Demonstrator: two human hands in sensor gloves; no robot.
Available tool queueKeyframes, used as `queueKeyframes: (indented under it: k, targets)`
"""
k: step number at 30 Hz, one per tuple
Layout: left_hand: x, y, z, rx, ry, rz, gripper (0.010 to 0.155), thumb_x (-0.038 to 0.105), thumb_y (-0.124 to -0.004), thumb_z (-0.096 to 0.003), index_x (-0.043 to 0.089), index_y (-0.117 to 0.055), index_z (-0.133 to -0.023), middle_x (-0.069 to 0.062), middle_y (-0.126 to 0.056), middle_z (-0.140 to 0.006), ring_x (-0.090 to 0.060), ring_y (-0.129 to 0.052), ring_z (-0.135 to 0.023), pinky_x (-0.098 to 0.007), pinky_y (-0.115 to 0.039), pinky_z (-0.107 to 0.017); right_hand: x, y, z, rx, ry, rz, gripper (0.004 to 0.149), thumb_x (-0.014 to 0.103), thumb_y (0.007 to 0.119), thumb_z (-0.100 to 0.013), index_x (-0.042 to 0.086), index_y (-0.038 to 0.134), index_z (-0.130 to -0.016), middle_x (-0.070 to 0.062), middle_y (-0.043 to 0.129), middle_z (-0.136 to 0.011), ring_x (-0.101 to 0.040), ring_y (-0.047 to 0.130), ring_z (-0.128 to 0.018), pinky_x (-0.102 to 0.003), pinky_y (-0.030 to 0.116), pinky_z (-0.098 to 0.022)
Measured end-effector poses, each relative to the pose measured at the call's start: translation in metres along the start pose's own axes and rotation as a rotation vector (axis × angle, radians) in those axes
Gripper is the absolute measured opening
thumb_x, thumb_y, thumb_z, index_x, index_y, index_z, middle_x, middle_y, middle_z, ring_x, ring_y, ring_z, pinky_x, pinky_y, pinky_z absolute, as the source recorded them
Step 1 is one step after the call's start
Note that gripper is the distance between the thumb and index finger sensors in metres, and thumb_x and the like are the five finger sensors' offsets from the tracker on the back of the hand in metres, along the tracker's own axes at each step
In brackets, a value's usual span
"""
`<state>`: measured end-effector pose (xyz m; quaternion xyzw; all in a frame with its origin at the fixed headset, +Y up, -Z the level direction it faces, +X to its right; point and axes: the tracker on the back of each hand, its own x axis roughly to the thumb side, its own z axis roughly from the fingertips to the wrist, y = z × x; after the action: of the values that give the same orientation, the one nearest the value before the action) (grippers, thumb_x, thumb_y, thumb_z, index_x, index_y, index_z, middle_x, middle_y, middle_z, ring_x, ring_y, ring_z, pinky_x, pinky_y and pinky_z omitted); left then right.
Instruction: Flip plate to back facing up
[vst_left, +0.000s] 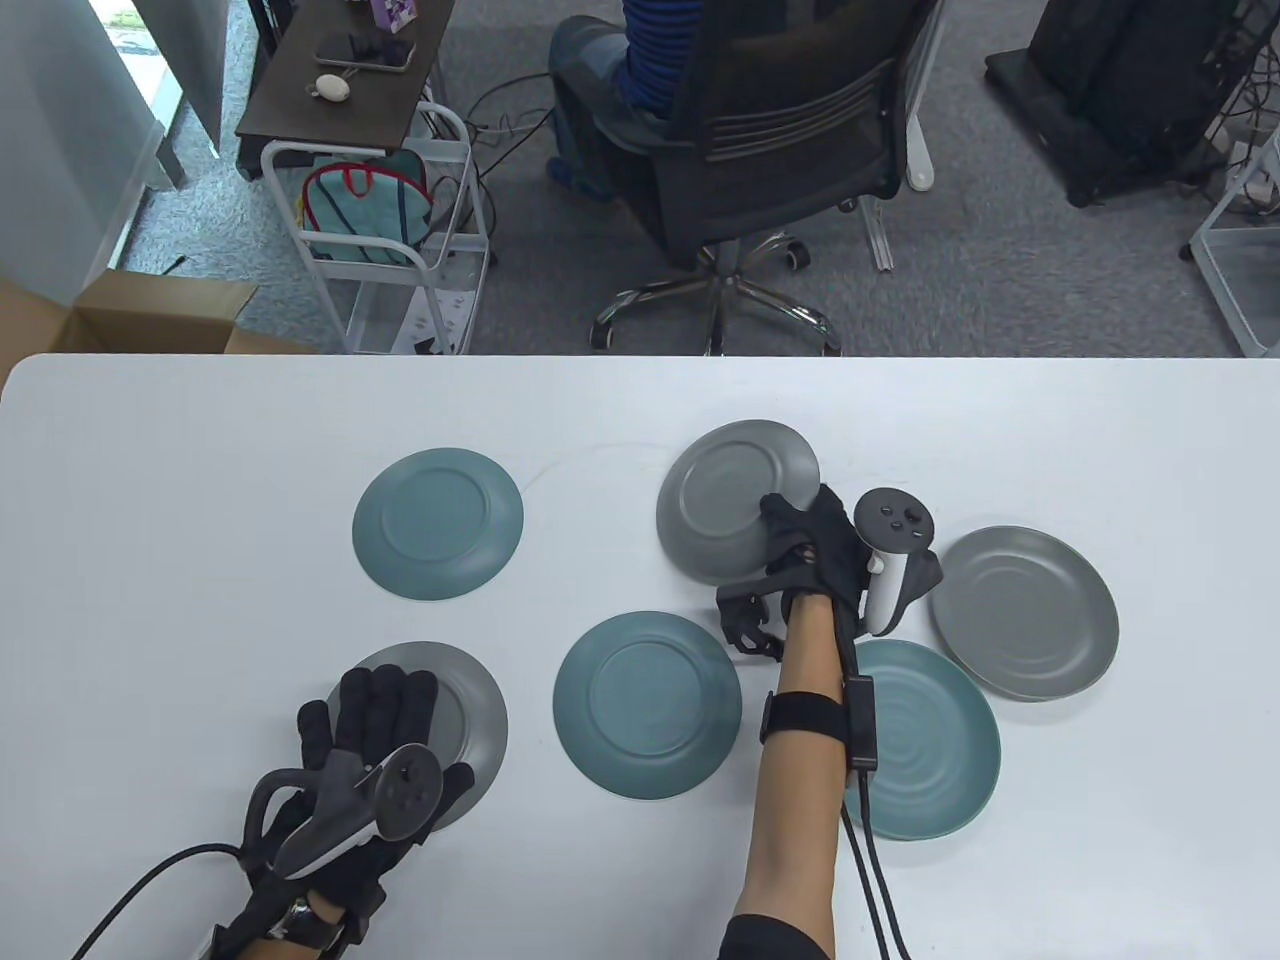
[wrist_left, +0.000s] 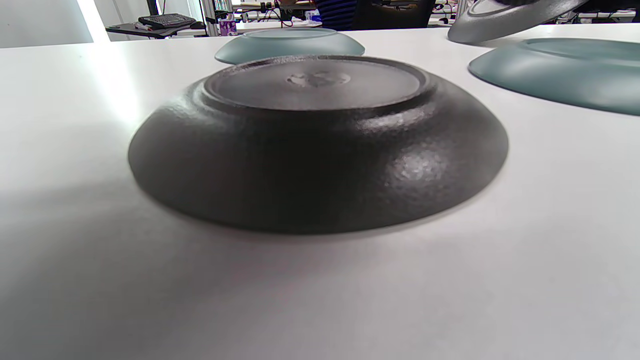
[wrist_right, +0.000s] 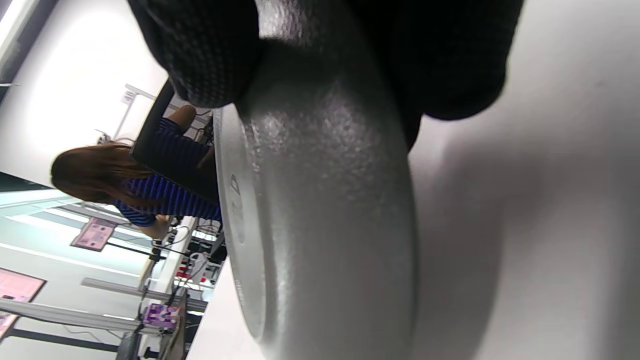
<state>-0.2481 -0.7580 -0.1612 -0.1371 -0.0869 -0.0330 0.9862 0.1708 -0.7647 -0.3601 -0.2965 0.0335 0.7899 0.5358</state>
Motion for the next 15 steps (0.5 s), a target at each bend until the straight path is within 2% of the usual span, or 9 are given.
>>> queueKeyframes:
  k: [8,15]
  targets:
    - [0.0007,0.0000,-0.0003,-0.006,0.001,-0.004,0.090,0.071,-0.048,-0.0559,0.018,-0.013,-0.119,-0.020,-0.022,-0.122,-0.049,-0.028,-0.118,-0.071,-0.030,-0.077,-0.0068,0.0060,-0.0047,-0.016,0.084,0.142,0.076,0.040,0.078,-0.047,-0.004,0.051,-0.104,-0.016,0.088,-0.073,-0.034,0.096,-0.051,-0.039,0.082,-0.038]
    - [0.0014,0.0000,-0.0006,-0.009,0.002,-0.007,0.090,0.071,-0.048,-0.0558,0.018,-0.013,-0.119,-0.020,-0.022,-0.122,-0.049,-0.028,-0.118,-0.071,-0.030,-0.077,-0.0094,0.0092,-0.0072,-0.029,0.100,0.240,0.077,0.043,0.076,-0.047,-0.005,0.051,-0.103,-0.019,0.089,-0.073,-0.036,0.096,-0.050,-0.039,0.082,-0.037]
